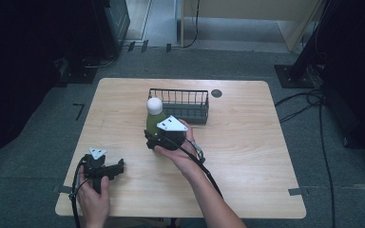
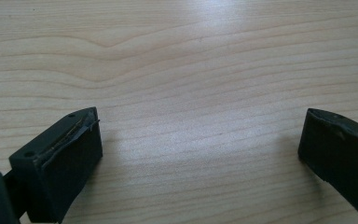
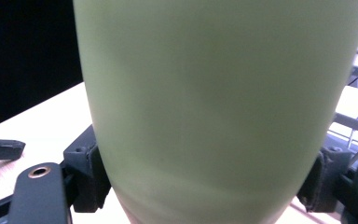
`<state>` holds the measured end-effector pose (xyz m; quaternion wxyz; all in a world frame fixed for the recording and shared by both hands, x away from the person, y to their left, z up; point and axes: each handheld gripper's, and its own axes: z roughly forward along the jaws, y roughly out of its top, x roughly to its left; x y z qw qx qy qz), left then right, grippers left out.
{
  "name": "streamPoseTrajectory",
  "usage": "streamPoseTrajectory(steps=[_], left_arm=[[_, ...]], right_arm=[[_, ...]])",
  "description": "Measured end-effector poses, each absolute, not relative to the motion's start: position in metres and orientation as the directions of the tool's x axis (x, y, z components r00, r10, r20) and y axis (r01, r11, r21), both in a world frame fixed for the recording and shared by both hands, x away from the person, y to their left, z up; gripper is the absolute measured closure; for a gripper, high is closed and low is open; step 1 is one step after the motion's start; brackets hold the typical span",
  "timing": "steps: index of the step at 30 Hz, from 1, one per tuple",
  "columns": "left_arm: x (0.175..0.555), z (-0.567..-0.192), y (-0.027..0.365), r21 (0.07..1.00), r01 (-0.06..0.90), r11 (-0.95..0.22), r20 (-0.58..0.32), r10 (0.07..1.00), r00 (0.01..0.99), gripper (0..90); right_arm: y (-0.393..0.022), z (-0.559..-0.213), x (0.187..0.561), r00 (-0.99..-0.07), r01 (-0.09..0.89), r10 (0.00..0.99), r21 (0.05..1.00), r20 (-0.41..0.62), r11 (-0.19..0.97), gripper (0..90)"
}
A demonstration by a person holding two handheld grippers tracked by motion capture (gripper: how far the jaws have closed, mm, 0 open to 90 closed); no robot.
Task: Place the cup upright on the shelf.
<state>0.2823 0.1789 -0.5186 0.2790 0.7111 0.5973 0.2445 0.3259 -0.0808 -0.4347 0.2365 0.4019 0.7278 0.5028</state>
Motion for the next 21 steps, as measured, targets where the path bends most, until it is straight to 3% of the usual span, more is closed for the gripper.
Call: streamPoseTrajectory(steps=[21], left_arm=[[0.282, -0.518, 0.179, 0.687, 0.715, -0.132, 0.014, 0.986, 0.168, 0.1]], right_arm=[[-0.109, -0.381, 0.336, -0.535, 0.341, 0.843, 0.929, 0.064, 0.145, 20.6]])
